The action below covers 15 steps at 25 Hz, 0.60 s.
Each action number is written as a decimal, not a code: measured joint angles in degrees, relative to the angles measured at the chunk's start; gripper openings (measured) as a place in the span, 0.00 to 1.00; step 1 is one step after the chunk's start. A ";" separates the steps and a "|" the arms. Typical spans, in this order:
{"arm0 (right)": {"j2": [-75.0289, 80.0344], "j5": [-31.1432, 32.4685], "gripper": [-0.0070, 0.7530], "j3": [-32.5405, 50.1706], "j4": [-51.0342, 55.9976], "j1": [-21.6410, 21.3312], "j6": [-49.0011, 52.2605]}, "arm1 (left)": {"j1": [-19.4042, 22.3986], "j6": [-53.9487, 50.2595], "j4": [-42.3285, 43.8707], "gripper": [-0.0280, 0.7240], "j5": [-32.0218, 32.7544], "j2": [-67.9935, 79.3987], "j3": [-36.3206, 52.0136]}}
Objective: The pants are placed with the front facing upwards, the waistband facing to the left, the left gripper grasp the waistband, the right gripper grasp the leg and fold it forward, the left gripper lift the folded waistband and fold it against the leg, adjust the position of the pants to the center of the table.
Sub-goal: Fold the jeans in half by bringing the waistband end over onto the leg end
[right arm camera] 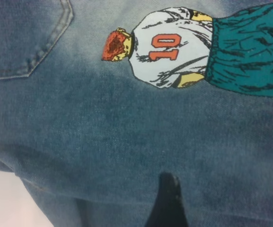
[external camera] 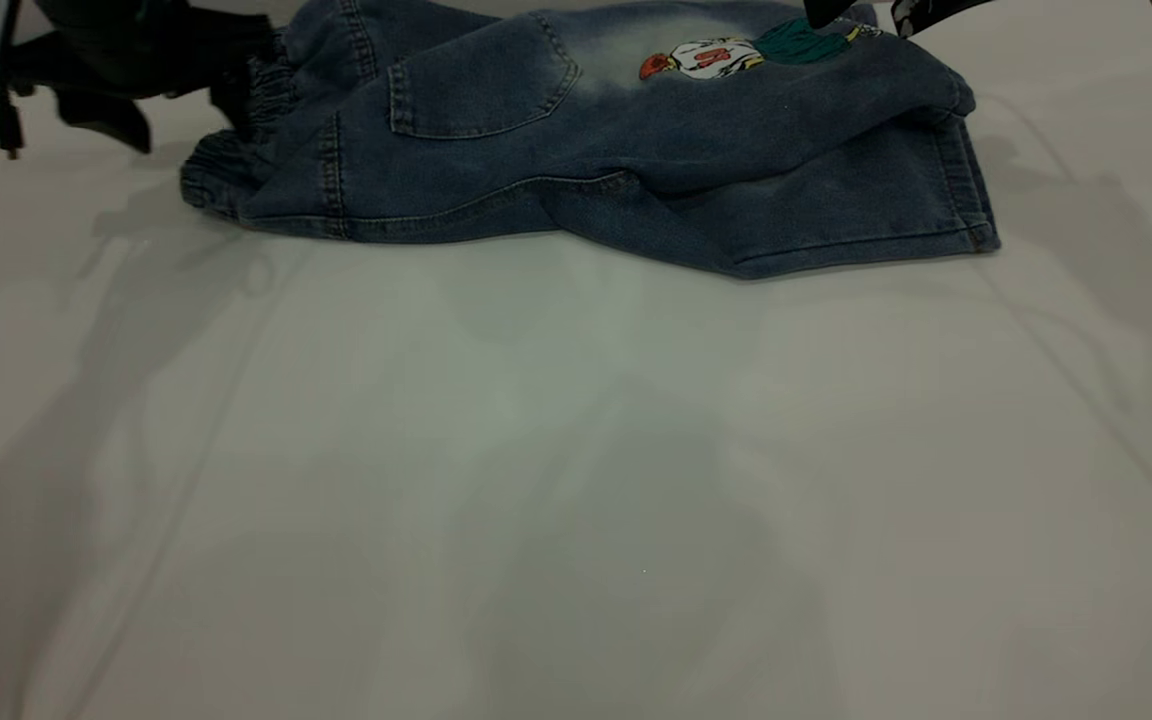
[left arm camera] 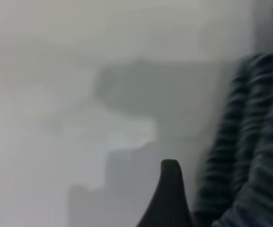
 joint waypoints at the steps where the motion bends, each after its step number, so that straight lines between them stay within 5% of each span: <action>1: 0.00 0.16 0.67 0.00 0.00 0.00 -0.07 | 0.03 0.00 -0.64 0.78 -0.67 0.33 0.00; 11: 0.00 0.63 0.67 0.00 0.06 0.00 -0.07 | -0.41 0.17 -4.42 0.78 -4.36 3.81 -0.05; 15: 0.00 0.63 0.67 0.00 0.06 0.00 -0.07 | -1.21 0.17 -4.41 0.69 -6.67 3.98 -0.05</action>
